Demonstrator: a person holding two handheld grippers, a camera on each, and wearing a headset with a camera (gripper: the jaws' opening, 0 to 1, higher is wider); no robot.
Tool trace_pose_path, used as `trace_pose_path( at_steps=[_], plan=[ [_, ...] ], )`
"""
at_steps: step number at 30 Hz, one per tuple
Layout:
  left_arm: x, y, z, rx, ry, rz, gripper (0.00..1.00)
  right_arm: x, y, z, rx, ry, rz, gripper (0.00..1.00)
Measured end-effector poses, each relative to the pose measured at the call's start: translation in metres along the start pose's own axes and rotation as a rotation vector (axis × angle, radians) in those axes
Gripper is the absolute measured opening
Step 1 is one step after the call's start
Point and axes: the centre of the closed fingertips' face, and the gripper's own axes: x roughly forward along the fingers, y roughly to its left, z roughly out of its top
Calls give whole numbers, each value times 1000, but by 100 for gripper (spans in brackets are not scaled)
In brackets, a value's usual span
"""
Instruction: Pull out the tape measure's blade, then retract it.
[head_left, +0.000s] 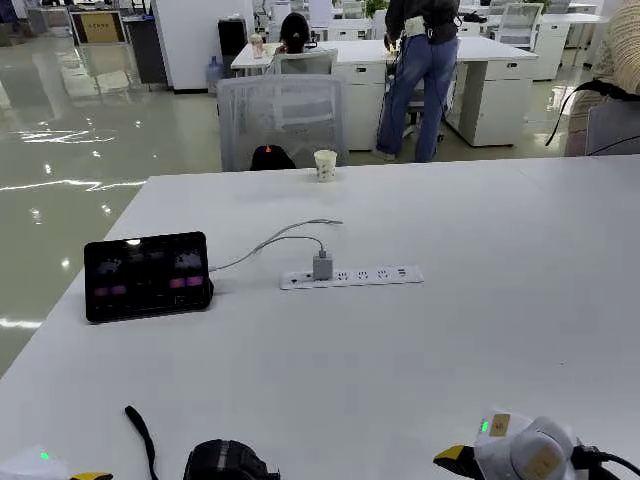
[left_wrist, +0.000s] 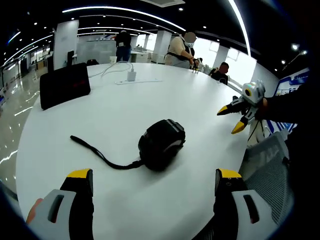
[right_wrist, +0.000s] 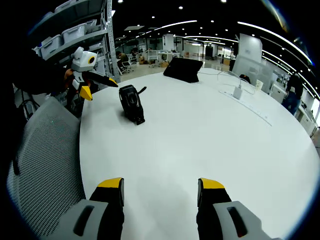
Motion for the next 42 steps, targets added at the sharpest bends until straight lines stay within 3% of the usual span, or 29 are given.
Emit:
trace_pose_path(
  at_steps=[14, 27, 42],
  plan=[
    [-15, 5, -10, 61, 62, -27, 99, -48, -19, -35, 89, -14, -45, 74],
    [-26, 9, -21, 68, 91, -22, 99, -78, -18, -61, 138, -20, -67, 99],
    [-35, 8, -21, 76, 95, -26, 99, -98, -26, -82, 163, -10, -118, 99]
  ],
)
